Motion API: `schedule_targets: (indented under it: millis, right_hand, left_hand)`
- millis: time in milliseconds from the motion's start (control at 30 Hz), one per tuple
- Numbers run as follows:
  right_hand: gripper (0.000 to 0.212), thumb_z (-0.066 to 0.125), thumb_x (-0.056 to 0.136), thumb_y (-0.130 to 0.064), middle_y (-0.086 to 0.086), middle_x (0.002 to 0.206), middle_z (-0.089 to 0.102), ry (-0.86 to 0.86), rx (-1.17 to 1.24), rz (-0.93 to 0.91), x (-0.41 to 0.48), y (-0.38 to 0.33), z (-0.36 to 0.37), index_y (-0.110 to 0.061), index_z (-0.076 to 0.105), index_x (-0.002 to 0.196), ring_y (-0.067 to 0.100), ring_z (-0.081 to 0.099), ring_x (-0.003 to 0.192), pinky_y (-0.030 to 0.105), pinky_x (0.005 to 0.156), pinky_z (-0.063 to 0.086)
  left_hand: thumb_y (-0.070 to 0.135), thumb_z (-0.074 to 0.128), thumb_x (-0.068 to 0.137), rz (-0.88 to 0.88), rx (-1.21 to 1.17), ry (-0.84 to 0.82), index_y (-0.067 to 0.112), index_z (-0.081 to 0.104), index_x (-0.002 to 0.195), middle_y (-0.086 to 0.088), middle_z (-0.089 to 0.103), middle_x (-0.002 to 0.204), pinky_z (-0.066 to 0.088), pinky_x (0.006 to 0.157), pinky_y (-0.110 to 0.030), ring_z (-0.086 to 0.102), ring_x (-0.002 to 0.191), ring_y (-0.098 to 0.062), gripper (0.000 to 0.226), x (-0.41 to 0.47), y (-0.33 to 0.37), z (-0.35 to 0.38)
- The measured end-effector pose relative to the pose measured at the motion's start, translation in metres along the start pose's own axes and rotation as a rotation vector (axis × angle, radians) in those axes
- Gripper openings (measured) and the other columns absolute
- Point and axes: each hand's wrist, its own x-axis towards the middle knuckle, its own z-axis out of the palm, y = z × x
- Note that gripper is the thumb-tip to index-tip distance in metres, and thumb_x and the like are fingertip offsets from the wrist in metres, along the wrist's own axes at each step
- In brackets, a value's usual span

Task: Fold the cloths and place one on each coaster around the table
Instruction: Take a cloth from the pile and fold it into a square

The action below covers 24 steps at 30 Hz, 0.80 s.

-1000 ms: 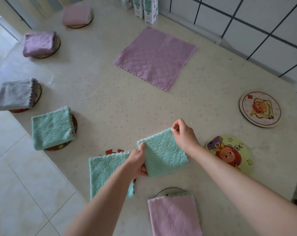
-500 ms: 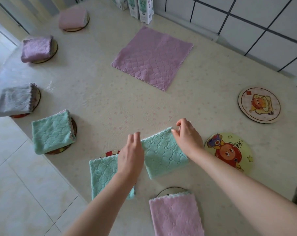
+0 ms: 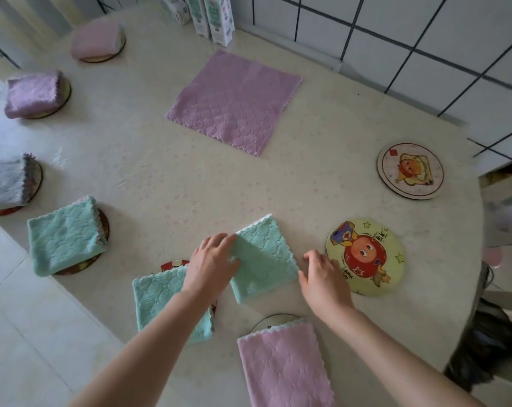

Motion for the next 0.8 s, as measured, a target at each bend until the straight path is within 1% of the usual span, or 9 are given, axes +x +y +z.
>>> schedule_targets:
  millis: [200, 267, 333, 400, 467, 533, 600, 667, 800]
  right_hand:
    - [0.03, 0.058, 0.088, -0.023, 0.002, 0.105, 0.06, -0.207, 0.395, 0.235, 0.004, -0.01, -0.009, -0.013, 0.048, 0.114, 0.018, 0.058, 0.09, 0.026, 0.069, 0.043]
    - [0.023, 0.06, 0.085, -0.022, 0.001, 0.096, 0.058, -0.243, 0.595, 0.343, 0.008, -0.015, -0.011, -0.017, 0.047, 0.103, 0.018, 0.057, 0.082, 0.027, 0.067, 0.043]
    - [0.014, 0.063, 0.081, -0.016, 0.005, 0.083, 0.056, -0.257, 0.874, 0.465, 0.01, -0.019, -0.012, -0.017, 0.05, 0.087, 0.02, 0.051, 0.07, 0.03, 0.062, 0.041]
    - [0.013, 0.066, 0.078, -0.014, 0.008, 0.075, 0.051, -0.266, 0.993, 0.518, 0.011, -0.021, -0.012, -0.014, 0.054, 0.079, 0.02, 0.047, 0.067, 0.031, 0.06, 0.039]
    - [0.011, 0.068, 0.078, -0.019, 0.005, 0.073, 0.054, -0.285, 0.944, 0.497, 0.009, -0.019, -0.013, -0.011, 0.06, 0.082, 0.018, 0.049, 0.066, 0.03, 0.06, 0.04]
    - [0.016, 0.067, 0.079, -0.02, 0.003, 0.076, 0.058, -0.266, 0.951, 0.481, 0.007, -0.014, -0.016, -0.009, 0.063, 0.089, 0.017, 0.052, 0.065, 0.03, 0.06, 0.043]
    - [0.02, 0.064, 0.083, -0.021, 0.002, 0.087, 0.063, -0.241, 0.997, 0.484, 0.005, -0.005, -0.023, -0.01, 0.061, 0.099, 0.018, 0.06, 0.072, 0.031, 0.064, 0.051]
    - [0.023, 0.062, 0.087, -0.02, 0.004, 0.097, 0.064, -0.214, 1.052, 0.498, 0.003, 0.007, -0.032, -0.011, 0.056, 0.107, 0.019, 0.065, 0.081, 0.03, 0.07, 0.056]
    - [0.01, 0.062, 0.087, -0.019, 0.002, 0.088, 0.063, -0.116, 1.068, 0.495, 0.0, 0.04, -0.048, -0.014, 0.058, 0.094, 0.017, 0.065, 0.076, 0.036, 0.076, 0.058]
  left_hand:
    - [0.005, 0.06, 0.085, -0.216, -0.119, -0.022, 0.006, 0.059, 0.123, -0.012, 0.062, 0.115, 0.049, 0.086, -0.032, 0.057, 0.104, -0.026, 0.038, 0.024, 0.004, -0.014]
    - [0.006, 0.06, 0.084, -0.299, -0.149, -0.101, 0.007, 0.06, 0.119, -0.011, 0.061, 0.11, 0.051, 0.077, -0.029, 0.058, 0.097, -0.025, 0.034, 0.029, 0.007, -0.018]
    - [0.011, 0.061, 0.084, -0.399, -0.203, -0.192, 0.008, 0.06, 0.111, -0.006, 0.061, 0.096, 0.051, 0.063, -0.025, 0.057, 0.085, -0.02, 0.028, 0.033, 0.008, -0.02]
    - [0.017, 0.063, 0.083, -0.455, -0.201, -0.271, 0.009, 0.063, 0.102, -0.001, 0.058, 0.082, 0.042, 0.051, -0.02, 0.052, 0.07, -0.013, 0.021, 0.035, 0.009, -0.024]
    - [0.021, 0.066, 0.082, -0.499, -0.247, -0.31, 0.01, 0.065, 0.097, -0.002, 0.057, 0.081, 0.04, 0.052, -0.021, 0.049, 0.067, -0.013, 0.018, 0.036, 0.009, -0.025]
    - [0.021, 0.068, 0.081, -0.519, -0.346, -0.301, 0.012, 0.065, 0.091, -0.003, 0.058, 0.081, 0.045, 0.061, -0.024, 0.052, 0.072, -0.016, 0.014, 0.037, 0.01, -0.025]
    - [0.013, 0.069, 0.08, -0.548, -0.581, -0.29, 0.011, 0.064, 0.086, -0.008, 0.062, 0.086, 0.053, 0.071, -0.031, 0.059, 0.079, -0.02, 0.009, 0.038, 0.014, -0.026]
    - [0.003, 0.068, 0.08, -0.558, -0.844, -0.302, 0.006, 0.064, 0.089, -0.016, 0.065, 0.096, 0.057, 0.076, -0.031, 0.065, 0.087, -0.024, 0.01, 0.039, 0.024, -0.028]
    - [-0.003, 0.065, 0.083, -0.511, -1.049, -0.338, -0.002, 0.062, 0.1, -0.015, 0.067, 0.096, 0.059, 0.071, -0.026, 0.068, 0.084, -0.022, 0.018, 0.044, 0.058, -0.024]
